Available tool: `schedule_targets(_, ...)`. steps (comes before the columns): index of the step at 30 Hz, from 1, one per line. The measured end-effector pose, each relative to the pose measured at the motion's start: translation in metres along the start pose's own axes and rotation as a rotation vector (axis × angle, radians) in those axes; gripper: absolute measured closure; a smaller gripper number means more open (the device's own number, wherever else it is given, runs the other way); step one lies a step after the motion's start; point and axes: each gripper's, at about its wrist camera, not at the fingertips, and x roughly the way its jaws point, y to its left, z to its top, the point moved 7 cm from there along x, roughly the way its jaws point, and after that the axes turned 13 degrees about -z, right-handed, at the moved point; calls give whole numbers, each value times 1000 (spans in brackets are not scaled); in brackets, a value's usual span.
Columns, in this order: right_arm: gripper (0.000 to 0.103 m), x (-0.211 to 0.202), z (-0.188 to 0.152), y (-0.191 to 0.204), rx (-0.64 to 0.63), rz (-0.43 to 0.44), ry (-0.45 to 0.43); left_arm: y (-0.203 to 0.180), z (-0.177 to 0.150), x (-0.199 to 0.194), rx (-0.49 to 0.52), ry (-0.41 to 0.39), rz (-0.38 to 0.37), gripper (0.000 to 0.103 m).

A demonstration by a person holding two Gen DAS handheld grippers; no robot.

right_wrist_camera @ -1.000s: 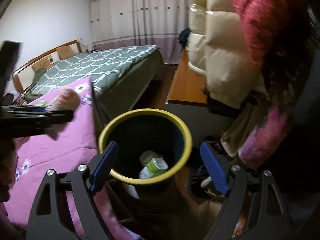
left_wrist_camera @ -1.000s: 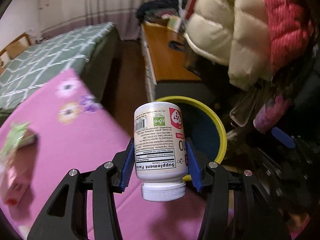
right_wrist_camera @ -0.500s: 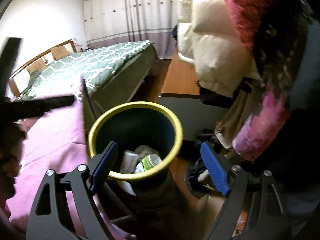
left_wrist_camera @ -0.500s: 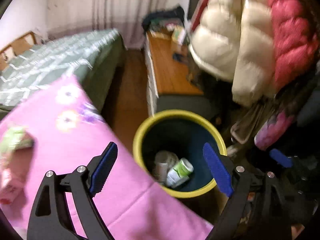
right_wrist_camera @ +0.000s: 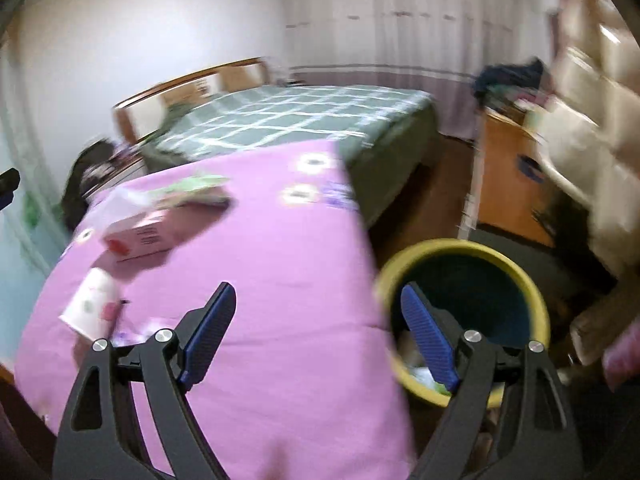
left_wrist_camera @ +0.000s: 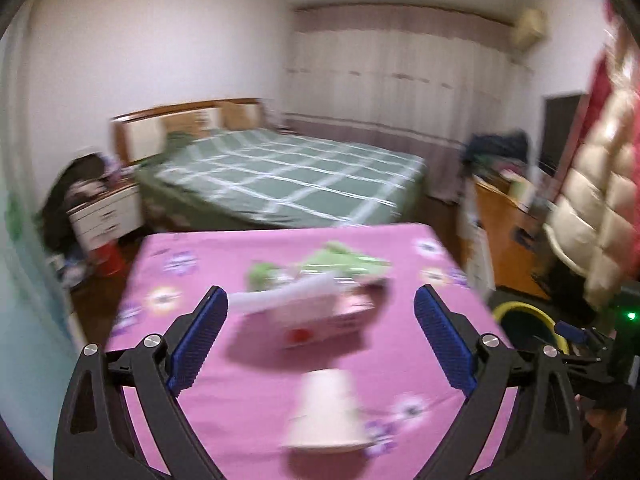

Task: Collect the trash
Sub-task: 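Move the right tool to the table and grasp the white foam net, then carry the foam net over the bin and open the right tool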

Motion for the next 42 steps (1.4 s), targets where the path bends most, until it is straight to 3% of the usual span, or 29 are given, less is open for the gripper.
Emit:
schedule_targets(6, 23, 16, 42, 110, -97, 190, -17, 62, -8, -40, -81, -48, 92, 10)
schedule_targets(12, 23, 29, 75, 199, -189, 297, -48, 85, -12, -53, -92, -74, 128, 10)
schedule_targets(15, 23, 39, 83, 233, -263, 308, -53, 90, -17, -54, -95, -72, 135, 10)
schedule_targets(22, 23, 62, 93, 276, -405, 349, -65, 102, -24, -50, -124, -60, 127, 10)
schedule_targets(29, 24, 73, 82, 288, -520, 387, -49, 102, -25, -47, -127, -55, 107, 10)
schedule_targets(30, 28, 74, 80, 288, -529, 385, -47, 102, -25, -47, -128, -55, 106, 10)
schedule_targets(32, 53, 79, 78, 290, -539, 386, -27, 102, -25, -46, -127, -55, 105, 10)
schedule_targets(34, 65, 84, 75, 290, -544, 386, 1, 100, -24, -47, -121, -55, 103, 10)
schedule_targets(35, 83, 83, 74, 291, -543, 396, 4, 98, -23, -47, -116, -54, 104, 10)
schedule_targets(36, 87, 81, 73, 291, -538, 409, 4, 97, -23, -47, -113, -54, 105, 10)
schedule_targets(42, 90, 50, 78, 285, -497, 487, -48, 98, -23, -45, -115, -47, 105, 10)
